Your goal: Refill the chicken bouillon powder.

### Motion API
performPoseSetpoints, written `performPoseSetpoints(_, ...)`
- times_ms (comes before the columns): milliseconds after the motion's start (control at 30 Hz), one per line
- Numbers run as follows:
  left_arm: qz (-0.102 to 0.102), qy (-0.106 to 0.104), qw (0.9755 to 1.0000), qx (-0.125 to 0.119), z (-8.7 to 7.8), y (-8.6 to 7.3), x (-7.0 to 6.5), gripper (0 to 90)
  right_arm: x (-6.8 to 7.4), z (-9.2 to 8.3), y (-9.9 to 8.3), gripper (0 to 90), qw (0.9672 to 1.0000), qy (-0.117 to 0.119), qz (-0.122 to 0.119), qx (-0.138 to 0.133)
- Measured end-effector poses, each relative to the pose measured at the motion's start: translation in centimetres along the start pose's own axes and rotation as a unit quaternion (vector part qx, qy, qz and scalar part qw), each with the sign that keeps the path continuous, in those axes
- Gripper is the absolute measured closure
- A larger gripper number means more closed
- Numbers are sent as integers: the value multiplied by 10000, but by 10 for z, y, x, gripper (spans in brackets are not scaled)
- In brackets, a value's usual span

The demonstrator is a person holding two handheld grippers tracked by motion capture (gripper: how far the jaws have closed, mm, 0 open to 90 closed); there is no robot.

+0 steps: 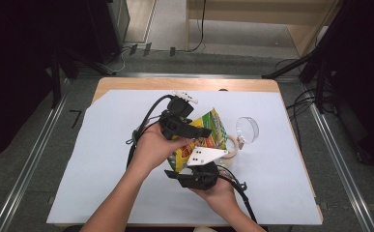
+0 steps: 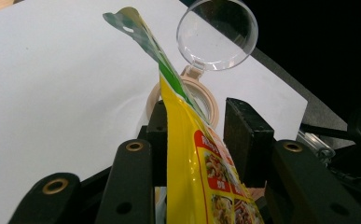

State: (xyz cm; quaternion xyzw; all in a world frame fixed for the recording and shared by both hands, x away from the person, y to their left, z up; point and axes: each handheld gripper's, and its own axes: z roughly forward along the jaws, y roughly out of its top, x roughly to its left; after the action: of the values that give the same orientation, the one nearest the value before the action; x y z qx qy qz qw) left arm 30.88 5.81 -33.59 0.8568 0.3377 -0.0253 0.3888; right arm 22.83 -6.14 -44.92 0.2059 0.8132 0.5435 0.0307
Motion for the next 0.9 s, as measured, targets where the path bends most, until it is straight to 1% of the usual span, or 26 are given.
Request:
performPoseSetpoints(133, -12, 2, 10000, -31, 0, 1, -1, 651, 0, -1, 0, 671, 10000, 43, 10, -1)
performPoseSetpoints(267, 36, 22, 10000, -37, 0, 0, -1, 654, 0, -1, 0, 669, 10000, 32, -23, 0)
performPoseSetpoints(400, -8, -7, 10000, -64, 1, 1, 0, 658, 0, -1, 0, 669, 10000, 32, -14, 5)
performPoseSetpoints(567, 27, -15, 10000, -83, 1, 3, -1, 658, -1, -2, 1, 669, 10000, 41, 18, -13)
performPoseSetpoints(633, 32, -13, 10000, -90, 0, 4, -1, 657, -1, -2, 2, 669, 9999, 64, 75, -28)
performPoseSetpoints(700, -1, -26, 9999, -102, -1, 6, -1, 654, -1, -2, 3, 669, 9999, 80, 102, -64)
performPoseSetpoints(833, -2, -17, 10000, -50, 0, 9, 0, 657, -2, -2, 4, 668, 9999, 77, 99, -83)
performPoseSetpoints(900, -46, -37, 10000, -57, -1, 10, 0, 661, -2, -2, 6, 669, 9998, 107, 154, -82)
